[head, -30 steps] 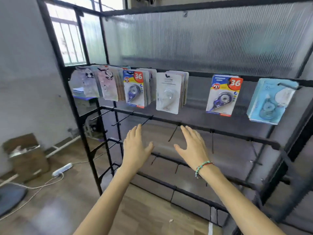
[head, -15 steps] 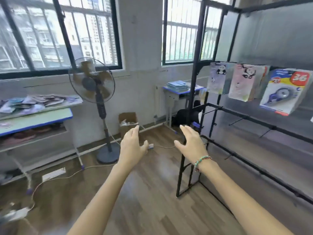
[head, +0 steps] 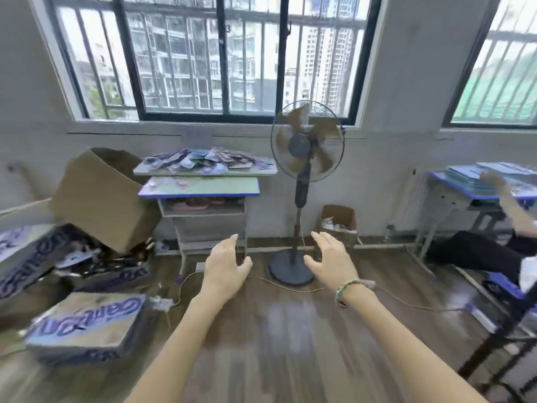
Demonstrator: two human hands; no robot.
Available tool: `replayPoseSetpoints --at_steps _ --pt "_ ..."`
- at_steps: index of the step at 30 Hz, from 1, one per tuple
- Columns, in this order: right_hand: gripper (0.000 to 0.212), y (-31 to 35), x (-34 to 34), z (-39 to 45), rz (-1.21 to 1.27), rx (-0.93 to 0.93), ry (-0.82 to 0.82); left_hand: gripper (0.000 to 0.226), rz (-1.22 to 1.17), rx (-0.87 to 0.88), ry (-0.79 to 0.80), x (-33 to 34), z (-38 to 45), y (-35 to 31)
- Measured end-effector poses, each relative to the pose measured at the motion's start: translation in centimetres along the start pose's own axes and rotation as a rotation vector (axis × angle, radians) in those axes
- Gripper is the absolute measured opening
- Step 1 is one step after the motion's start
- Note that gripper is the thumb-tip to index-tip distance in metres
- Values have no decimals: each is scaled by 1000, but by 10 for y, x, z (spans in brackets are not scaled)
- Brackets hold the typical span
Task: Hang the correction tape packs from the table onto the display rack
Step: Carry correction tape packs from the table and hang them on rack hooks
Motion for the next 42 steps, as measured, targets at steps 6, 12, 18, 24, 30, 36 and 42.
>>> replayPoseSetpoints --at_steps 6,12,18,24,30,36,42 --pt "59 10 62 102 30 -54 79 61 28 -70 -41 27 95 30" --pt "59 30 116 201 65 -92 98 61 48 -135 -102 43 181 67" --pt "58 61 184 282 72 -124 112 63 53 -174 -117 60 262 119" --pt "58 101 258 367 43 -112 107 64 61 -153 -122 71 371 178" --pt "59 145 314 447 29 -65 113 62 101 -61 -98 73 474 222" --pt "58 155 365 509 -11 -28 135 63 90 -81 -56 103 550 256" --pt "56 143 420 585 -34 -24 120 66 81 -95 -4 151 628 281"
Point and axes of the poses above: each hand's wrist, its own z-axis towards the middle knuckle, its own x-axis out of the palm, y = z × x, the point moved 3 cm from there along z, towards the middle knuckle, and after that the axes turned 15 degrees about -y, right-handed, at the moved point
